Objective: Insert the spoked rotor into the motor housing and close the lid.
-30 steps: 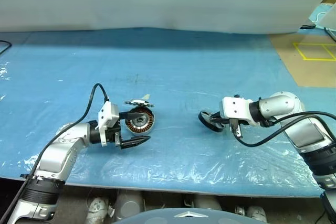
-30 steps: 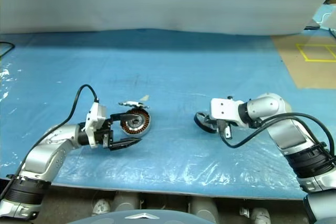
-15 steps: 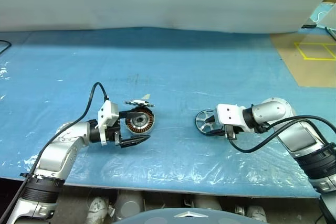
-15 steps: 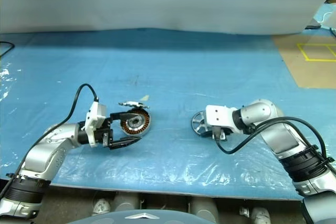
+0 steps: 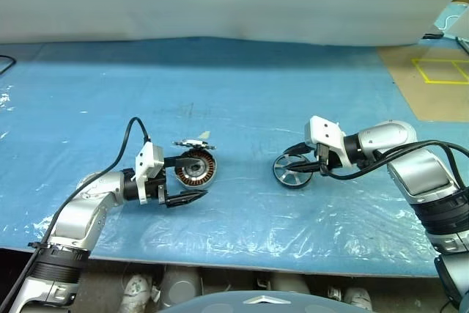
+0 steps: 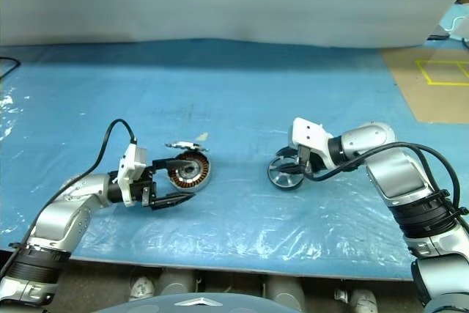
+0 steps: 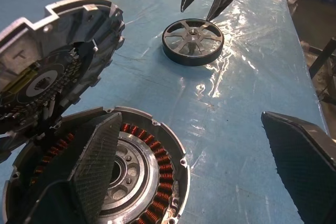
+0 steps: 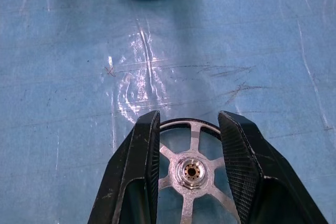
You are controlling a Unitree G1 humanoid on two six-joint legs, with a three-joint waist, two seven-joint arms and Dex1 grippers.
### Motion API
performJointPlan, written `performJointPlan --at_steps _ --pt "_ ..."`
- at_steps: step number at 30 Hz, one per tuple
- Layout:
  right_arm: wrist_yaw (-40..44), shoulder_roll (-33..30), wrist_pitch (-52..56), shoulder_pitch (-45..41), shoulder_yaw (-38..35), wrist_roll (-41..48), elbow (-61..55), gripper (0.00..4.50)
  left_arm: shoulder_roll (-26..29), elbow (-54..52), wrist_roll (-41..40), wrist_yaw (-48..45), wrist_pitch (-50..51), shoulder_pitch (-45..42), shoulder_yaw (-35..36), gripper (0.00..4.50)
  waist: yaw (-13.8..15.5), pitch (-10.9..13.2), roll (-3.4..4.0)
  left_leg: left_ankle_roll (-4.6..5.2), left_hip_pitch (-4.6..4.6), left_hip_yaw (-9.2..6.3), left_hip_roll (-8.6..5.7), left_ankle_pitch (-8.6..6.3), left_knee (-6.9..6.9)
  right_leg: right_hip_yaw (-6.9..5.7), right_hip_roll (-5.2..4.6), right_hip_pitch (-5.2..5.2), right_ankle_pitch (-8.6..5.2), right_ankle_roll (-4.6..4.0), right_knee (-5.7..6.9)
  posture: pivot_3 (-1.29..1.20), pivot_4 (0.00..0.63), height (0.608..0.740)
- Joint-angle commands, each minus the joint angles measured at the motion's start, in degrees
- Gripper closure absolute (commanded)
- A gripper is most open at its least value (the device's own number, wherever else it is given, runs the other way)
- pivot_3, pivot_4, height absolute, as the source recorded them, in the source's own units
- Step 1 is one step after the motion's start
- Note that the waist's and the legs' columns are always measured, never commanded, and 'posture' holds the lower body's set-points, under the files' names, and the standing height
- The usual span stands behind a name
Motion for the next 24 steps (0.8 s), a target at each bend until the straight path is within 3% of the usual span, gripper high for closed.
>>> performJointPlan --at_steps 1,9,12,18,24 --pt "0.1 -1.3 0.0 -0.9 1.5 -1.7 1.8 2.69 0.1 -1.0 0.1 -0.3 -0.7 -0.5 0.1 0.00 0.0 0.0 0.00 0.00 0.00 0.00 0.00 0.00 0.00 0.00 0.00 0.00 0.00 0.00 0.00 0.00 0.150 0.740" --pt "1.0 -2.0 -2.3 -1.6 2.0 -3.1 5.1 2.69 -0.4 -1.0 0.8 0.1 -1.2 0.0 0.0 0.00 -0.1 0.0 0.01 0.00 -0.02 0.00 0.00 0.00 0.00 0.00 0.01 -0.05 0.00 0.00 0.00 0.00 0.150 0.740" --pt "1.0 -2.0 -3.9 -1.2 2.3 -3.6 5.8 2.13 -0.5 -1.2 1.1 0.4 -1.3 0.2 0.0 0.00 0.0 0.0 0.01 0.00 -0.04 0.00 0.00 0.00 -0.01 0.00 0.00 -0.06 0.00 0.00 0.00 0.00 0.150 0.740" --pt "0.4 -1.4 -2.7 -1.6 2.4 -4.2 5.8 0.05 -0.5 -1.3 1.4 0.6 -1.4 0.3 0.1 0.00 0.0 0.0 0.01 0.00 -0.06 0.00 0.00 0.00 0.00 0.00 0.00 -0.07 0.00 0.00 0.01 0.00 0.150 0.740" --pt "0.1 -1.1 -1.5 -1.1 2.8 -4.0 4.6 0.01 -0.4 0.4 3.4 0.3 -3.5 -0.1 -0.4 0.00 0.0 0.0 0.01 0.00 -0.07 0.00 0.00 0.00 0.00 0.00 0.00 -0.08 0.00 0.00 0.00 0.00 0.150 0.740"
